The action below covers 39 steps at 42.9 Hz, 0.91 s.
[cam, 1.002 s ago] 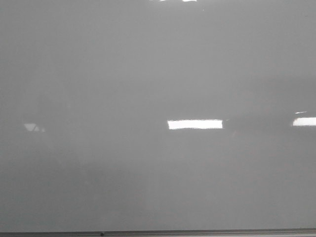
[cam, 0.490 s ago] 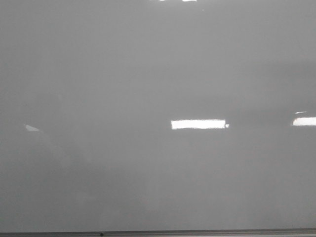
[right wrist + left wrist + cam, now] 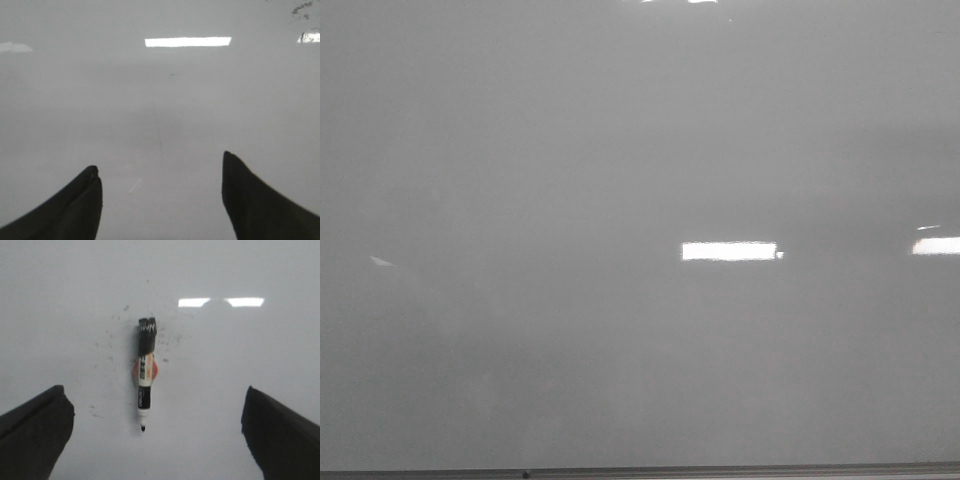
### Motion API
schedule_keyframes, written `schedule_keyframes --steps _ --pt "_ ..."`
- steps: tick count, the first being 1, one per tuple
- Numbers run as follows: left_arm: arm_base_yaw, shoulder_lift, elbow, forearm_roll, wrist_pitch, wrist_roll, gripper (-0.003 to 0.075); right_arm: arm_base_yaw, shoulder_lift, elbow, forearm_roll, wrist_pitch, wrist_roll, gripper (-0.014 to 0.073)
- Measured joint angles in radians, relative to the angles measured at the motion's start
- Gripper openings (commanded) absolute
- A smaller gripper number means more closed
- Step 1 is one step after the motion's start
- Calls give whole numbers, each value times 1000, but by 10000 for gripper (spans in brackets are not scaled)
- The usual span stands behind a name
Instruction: Write number 8 on whiteboard
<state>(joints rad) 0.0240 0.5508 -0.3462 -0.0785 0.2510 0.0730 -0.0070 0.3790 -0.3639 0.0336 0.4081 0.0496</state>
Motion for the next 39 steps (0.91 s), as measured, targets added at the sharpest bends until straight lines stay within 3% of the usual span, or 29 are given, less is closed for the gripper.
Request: schedule_keyframes --steps 10,17,28,39 --pt "0 331 -125 0 115 0 671 0 0 0 0 0 0 533" --pt "0 542 -203 0 107 0 671 0 0 0 0 0 0 533" --pt "0 771 -241 32 -52 0 668 0 0 0 0 0 0 533" --pt "0 883 -241 79 -211 0 579 0 0 0 0 0 0 533"
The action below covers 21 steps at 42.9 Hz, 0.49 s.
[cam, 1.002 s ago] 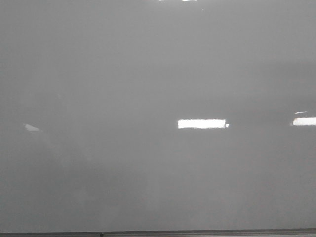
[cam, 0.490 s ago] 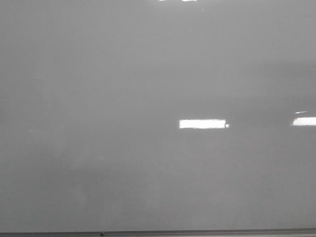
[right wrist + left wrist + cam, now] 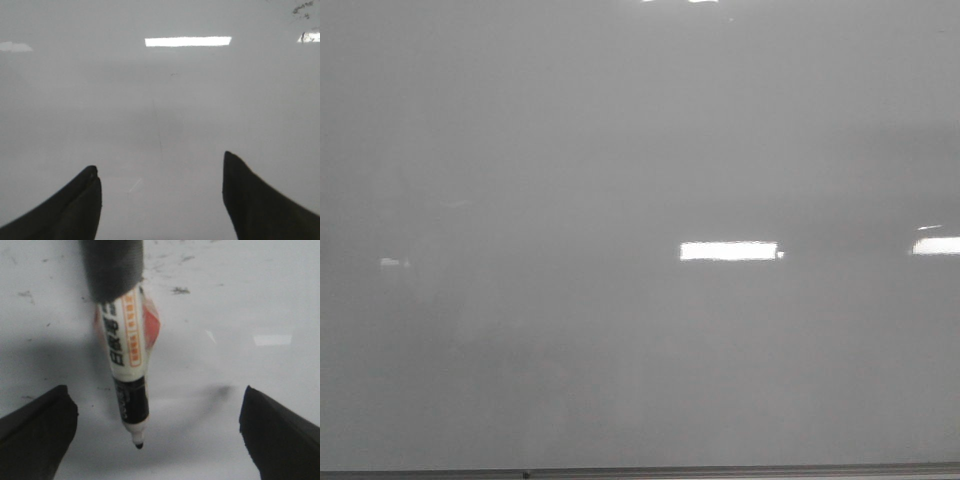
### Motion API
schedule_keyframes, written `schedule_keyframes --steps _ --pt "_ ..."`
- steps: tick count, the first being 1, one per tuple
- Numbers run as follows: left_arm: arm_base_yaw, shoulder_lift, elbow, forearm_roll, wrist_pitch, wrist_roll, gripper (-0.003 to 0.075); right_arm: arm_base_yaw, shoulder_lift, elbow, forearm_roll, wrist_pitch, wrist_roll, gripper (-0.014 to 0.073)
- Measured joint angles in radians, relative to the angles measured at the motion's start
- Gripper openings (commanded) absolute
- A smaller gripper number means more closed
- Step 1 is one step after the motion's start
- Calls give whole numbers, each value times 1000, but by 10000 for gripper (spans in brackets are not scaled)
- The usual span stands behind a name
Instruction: Write number 8 on whiteboard
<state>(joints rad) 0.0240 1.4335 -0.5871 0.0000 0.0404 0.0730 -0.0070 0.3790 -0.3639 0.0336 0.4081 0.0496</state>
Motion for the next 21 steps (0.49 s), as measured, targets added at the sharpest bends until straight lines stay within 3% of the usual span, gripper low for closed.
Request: schedule_keyframes --steps 13,21 --pt "0 70 -3 0 -110 0 482 0 0 0 0 2 0 533" --pt "0 81 -1 0 -124 0 321 0 0 0 0 2 0 533"
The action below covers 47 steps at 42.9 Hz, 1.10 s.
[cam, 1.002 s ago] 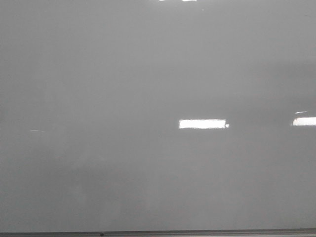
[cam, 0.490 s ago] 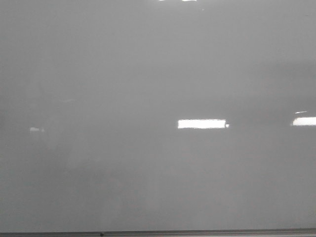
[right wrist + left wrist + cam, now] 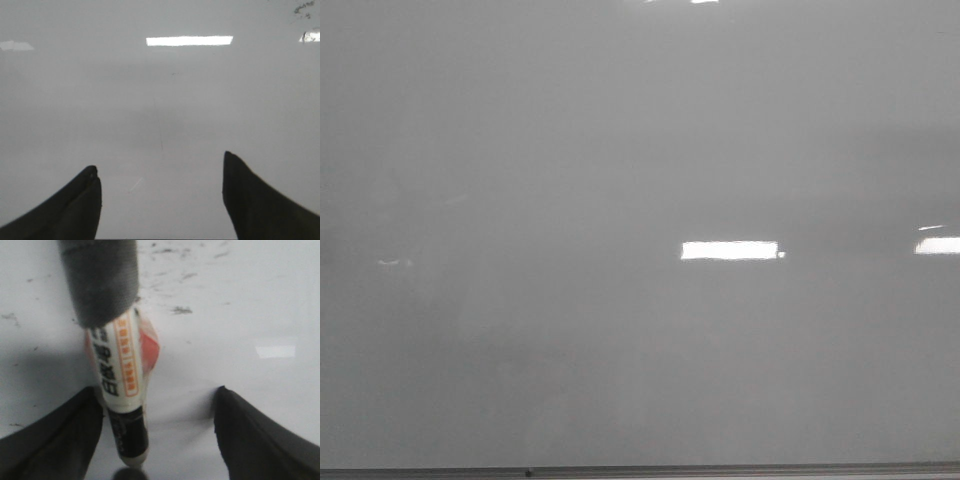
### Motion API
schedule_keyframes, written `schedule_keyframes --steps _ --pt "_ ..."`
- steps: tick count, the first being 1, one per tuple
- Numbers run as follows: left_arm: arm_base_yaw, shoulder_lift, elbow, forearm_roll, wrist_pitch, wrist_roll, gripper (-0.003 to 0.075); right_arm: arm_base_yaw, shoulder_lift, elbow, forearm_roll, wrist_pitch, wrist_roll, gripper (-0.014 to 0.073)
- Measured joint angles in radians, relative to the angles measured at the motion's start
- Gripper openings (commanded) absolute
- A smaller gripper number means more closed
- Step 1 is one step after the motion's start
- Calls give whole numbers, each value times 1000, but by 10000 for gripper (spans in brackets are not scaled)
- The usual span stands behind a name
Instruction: Write number 8 on whiteboard
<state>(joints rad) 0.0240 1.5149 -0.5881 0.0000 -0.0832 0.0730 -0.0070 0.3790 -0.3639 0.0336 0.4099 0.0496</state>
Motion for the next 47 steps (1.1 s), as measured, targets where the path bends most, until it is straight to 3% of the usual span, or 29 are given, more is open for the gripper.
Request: schedule_keyframes --steps 8,14,23,31,39,47 --pt "0 2 0 5 2 0 98 0 0 0 0 0 0 533" --pt "0 -4 0 5 10 0 -12 0 0 0 0 2 0 533" --pt "-4 -74 -2 5 53 0 -21 0 0 0 0 8 0 533" --pt "-63 -208 -6 0 247 0 -21 0 0 -8 6 33 0 533" --pt "-235 -325 -40 -8 474 24 -20 30 57 -102 30 175 -42 533" --pt "-481 -433 -49 -22 543 77 -20 162 210 -242 135 313 -225 533"
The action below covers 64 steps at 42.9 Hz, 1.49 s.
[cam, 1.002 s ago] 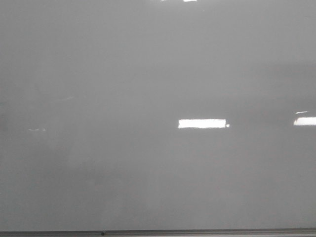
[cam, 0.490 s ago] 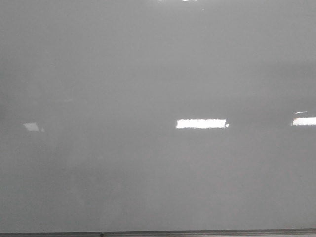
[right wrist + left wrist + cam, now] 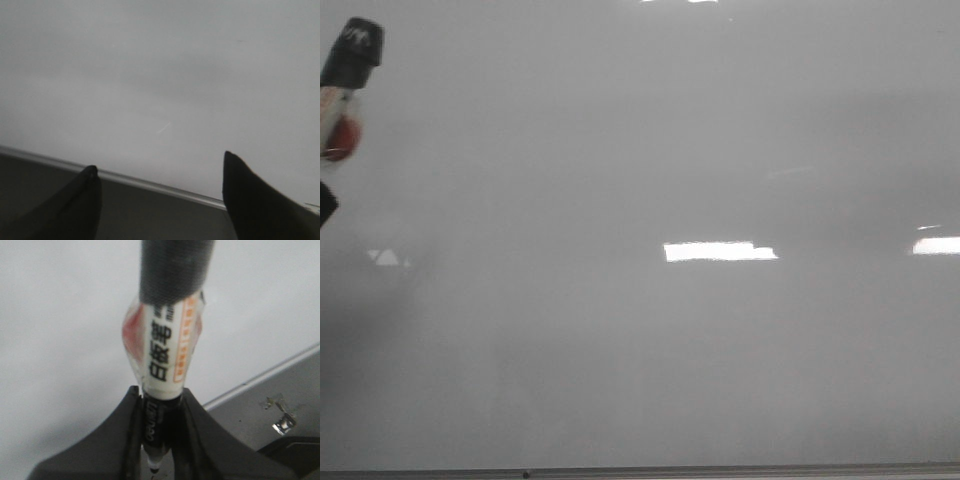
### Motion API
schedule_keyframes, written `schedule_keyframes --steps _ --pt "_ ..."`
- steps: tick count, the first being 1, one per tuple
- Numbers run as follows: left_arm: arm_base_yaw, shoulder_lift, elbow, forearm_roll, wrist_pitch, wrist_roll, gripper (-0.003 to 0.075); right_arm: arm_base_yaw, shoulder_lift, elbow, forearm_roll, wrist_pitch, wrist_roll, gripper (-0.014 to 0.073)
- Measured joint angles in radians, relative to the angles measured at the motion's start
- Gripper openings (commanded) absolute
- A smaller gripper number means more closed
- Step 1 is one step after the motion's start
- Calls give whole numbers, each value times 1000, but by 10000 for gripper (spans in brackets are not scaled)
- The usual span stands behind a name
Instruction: Write number 8 on whiteboard
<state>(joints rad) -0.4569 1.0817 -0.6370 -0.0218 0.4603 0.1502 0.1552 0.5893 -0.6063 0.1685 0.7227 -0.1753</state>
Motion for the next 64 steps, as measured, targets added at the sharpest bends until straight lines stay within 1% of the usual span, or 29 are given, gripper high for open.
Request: schedule_keyframes --steps 5,11,17,22,29,38,42,45,49,53,54,55,60,62,63,64 --pt "-158 -68 0 -8 17 42 -20 114 106 -89 121 88 -165 533" --pt "-333 -131 0 -12 34 65 -21 254 217 -180 228 164 -331 533" --pt "-474 -156 0 -12 46 70 -21 378 323 -268 278 217 -461 533" --pt "-559 -156 0 -12 52 72 -21 476 414 -354 295 240 -514 533" --pt "-609 -156 0 -12 55 72 -21 578 535 -489 298 265 -556 533" --pt "-613 -156 0 -12 56 72 -21 669 688 -666 298 368 -572 533" --pt "-613 -156 0 -12 56 72 -20 700 742 -710 298 389 -572 531" --pt "-613 -156 0 -12 56 72 -21 717 775 -729 298 394 -572 508" --pt "-613 -156 0 -12 56 72 -21 726 803 -737 299 396 -572 430" --pt "-613 -156 0 -12 56 72 -20 726 813 -741 301 400 -572 294" --pt "-613 -156 0 -12 56 72 -20 726 813 -741 301 400 -572 245" --pt "-613 -156 0 -12 56 72 -21 726 813 -741 299 400 -572 220" --pt "-613 -156 0 -12 61 72 -20 726 813 -743 299 409 -574 6" --pt "-613 -156 0 -16 62 62 -19 726 813 -743 293 409 -574 -62" --pt "-613 -156 0 -18 62 60 -15 726 813 -743 293 409 -574 -74" --pt "-613 -156 0 -18 62 57 -5 726 813 -743 293 409 -574 -66"
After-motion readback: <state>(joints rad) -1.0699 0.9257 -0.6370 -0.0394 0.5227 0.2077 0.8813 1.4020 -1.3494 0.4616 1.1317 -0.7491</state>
